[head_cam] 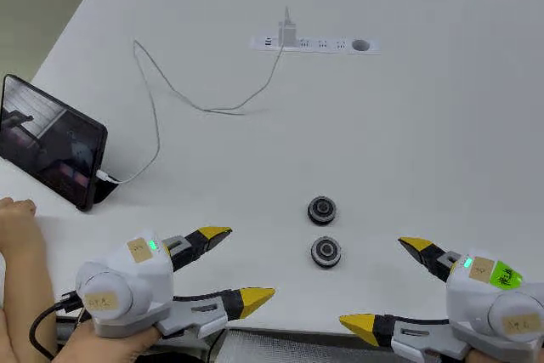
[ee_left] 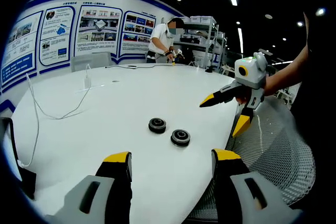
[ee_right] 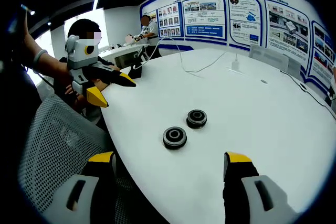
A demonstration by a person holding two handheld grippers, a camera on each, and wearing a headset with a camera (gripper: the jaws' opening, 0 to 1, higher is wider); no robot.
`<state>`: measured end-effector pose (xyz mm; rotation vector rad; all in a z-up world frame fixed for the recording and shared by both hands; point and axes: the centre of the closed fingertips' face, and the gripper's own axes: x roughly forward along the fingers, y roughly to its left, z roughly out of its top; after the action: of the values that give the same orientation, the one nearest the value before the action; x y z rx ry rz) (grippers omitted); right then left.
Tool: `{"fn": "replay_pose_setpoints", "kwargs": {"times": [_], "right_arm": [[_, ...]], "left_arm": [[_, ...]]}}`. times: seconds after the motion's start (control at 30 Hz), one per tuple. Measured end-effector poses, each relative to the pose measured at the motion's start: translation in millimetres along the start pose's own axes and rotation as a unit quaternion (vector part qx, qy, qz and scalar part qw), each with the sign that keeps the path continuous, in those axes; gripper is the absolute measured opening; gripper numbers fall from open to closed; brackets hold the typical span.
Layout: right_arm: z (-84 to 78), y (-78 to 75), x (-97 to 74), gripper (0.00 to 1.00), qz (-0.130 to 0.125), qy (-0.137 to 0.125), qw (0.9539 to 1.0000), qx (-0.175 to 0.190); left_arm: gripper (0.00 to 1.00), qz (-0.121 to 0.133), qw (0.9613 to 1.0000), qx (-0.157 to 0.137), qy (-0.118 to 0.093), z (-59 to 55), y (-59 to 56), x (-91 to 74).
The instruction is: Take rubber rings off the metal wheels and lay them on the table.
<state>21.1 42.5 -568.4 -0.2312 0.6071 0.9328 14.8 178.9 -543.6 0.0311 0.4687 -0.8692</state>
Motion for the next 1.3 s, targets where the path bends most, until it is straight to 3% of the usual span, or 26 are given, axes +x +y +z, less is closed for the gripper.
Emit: {"fn": "replay_pose_setpoints", "kwargs": {"times": [0.7,1.13,1.3], "right_arm": [[-3.4,4.9,21.9,0.69,0.019,0.01,0.9995,0.021],[2.1,0.9,27.5,0.43,0.017,-0.003,0.999,0.04],[2.9,0.4,29.8,0.38,0.019,-0.008,0.9986,0.05]], "left_arm": [[0.51,-0.035,0.9985,0.024,0.033,1.2,-5.4,30.0],[0.4,-0.057,0.9963,0.044,0.048,4.2,-8.6,51.0],[0.36,-0.066,0.9951,0.052,0.052,7.9,-12.6,60.6]]}}
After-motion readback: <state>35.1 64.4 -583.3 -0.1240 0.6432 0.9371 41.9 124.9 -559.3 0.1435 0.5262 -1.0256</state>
